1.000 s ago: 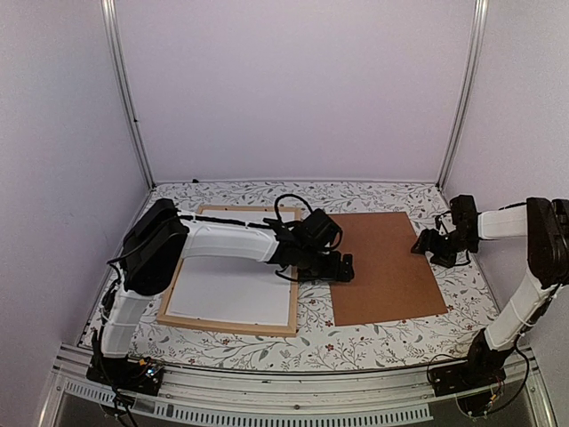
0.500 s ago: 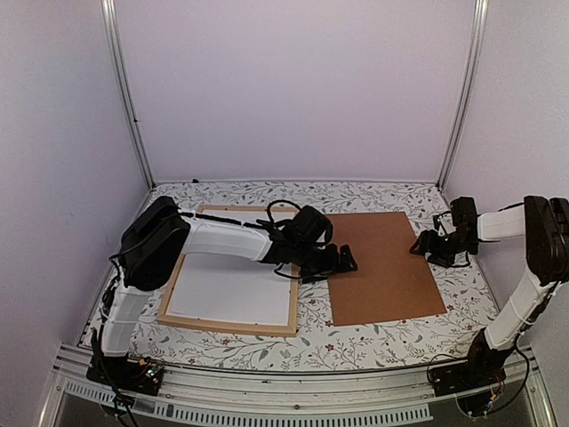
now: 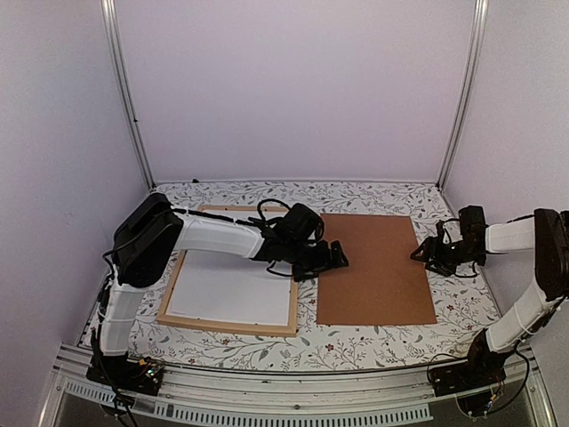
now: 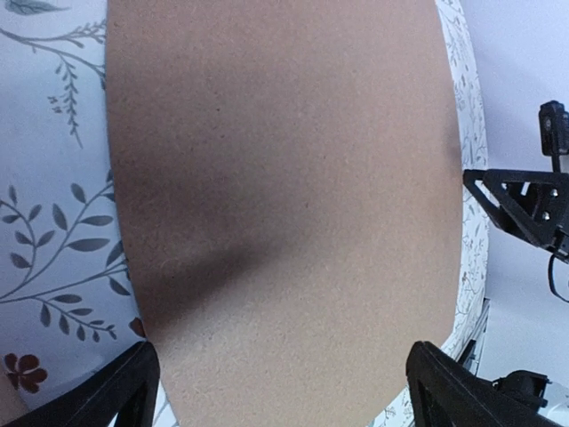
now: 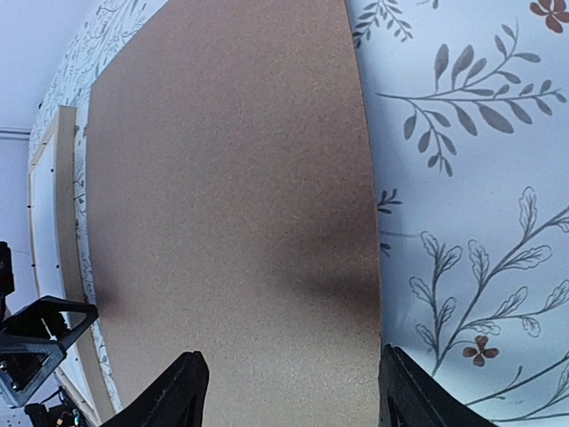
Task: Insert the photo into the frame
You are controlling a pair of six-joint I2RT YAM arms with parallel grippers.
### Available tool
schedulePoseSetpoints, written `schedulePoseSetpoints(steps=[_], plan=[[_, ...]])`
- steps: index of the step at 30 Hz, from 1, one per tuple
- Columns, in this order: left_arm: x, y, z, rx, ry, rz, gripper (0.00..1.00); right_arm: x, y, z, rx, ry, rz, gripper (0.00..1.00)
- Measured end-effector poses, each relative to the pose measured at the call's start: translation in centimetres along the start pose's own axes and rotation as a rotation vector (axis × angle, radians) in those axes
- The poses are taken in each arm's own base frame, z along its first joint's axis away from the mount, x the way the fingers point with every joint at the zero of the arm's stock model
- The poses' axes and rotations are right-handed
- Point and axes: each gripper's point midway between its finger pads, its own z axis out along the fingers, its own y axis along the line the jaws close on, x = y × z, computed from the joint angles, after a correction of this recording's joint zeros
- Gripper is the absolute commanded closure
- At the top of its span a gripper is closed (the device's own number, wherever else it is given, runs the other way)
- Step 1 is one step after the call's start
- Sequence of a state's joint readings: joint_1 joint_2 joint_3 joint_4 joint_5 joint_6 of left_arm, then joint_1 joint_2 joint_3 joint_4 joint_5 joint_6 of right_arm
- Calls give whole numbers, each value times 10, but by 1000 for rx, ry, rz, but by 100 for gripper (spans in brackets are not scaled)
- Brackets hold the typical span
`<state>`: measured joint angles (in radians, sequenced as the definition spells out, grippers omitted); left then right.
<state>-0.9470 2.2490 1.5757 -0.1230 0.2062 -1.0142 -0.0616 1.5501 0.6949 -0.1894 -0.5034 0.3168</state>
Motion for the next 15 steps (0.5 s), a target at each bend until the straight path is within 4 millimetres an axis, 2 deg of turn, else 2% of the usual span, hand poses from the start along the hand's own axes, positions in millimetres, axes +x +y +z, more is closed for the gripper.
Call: schedulePoseSetpoints(steps=[6, 15], plan=[[-5, 8, -4, -38, -23, -7, 0, -6, 23, -14, -100, -29, 5, 33], [-7, 14, -8, -64, -42, -6, 0, -22, 68, -49, -276, -106, -36, 35]])
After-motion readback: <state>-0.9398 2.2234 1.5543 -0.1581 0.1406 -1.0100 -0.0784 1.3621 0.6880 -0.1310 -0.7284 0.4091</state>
